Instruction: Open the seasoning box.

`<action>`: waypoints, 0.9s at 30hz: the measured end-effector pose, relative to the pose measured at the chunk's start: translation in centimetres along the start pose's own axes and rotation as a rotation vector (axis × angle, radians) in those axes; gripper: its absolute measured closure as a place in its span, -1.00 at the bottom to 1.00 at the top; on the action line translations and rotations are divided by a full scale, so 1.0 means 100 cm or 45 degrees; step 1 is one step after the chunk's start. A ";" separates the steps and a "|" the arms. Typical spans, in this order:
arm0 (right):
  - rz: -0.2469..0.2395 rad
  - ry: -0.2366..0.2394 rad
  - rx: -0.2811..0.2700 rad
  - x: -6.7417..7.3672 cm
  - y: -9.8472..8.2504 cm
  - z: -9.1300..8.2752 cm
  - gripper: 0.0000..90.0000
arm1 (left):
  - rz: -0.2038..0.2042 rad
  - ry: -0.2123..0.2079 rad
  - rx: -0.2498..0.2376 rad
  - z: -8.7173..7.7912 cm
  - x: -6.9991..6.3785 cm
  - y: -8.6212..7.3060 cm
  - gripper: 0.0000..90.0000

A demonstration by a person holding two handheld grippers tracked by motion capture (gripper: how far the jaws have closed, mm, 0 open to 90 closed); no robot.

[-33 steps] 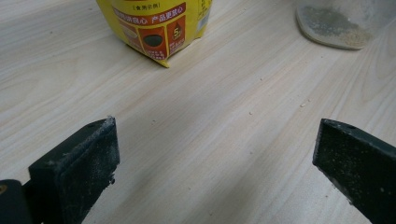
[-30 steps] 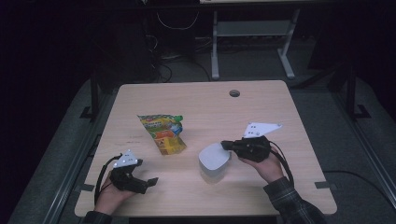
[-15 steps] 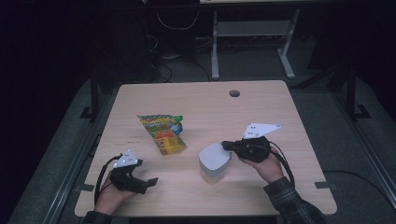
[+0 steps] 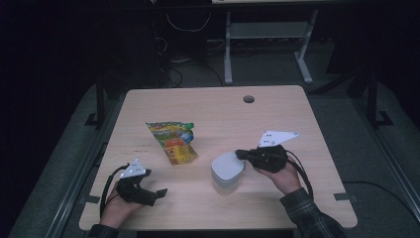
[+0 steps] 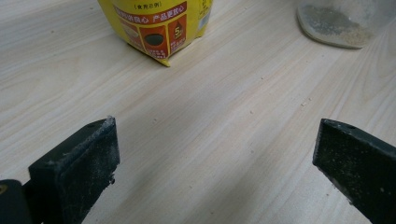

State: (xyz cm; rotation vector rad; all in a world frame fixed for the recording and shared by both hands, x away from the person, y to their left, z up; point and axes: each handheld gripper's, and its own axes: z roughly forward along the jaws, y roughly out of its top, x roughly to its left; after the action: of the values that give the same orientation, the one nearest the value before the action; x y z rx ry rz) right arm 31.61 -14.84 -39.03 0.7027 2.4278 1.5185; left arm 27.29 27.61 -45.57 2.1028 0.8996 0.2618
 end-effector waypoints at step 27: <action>0.016 -0.007 -0.002 -0.004 -0.003 -0.001 1.00 | 0.001 -0.001 0.002 0.000 0.000 0.000 -1.00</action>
State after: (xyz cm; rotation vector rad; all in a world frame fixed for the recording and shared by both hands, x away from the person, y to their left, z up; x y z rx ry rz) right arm 31.81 -15.22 -39.24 0.7221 2.4225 1.5209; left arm 27.31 27.61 -45.56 2.1047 0.8987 0.2612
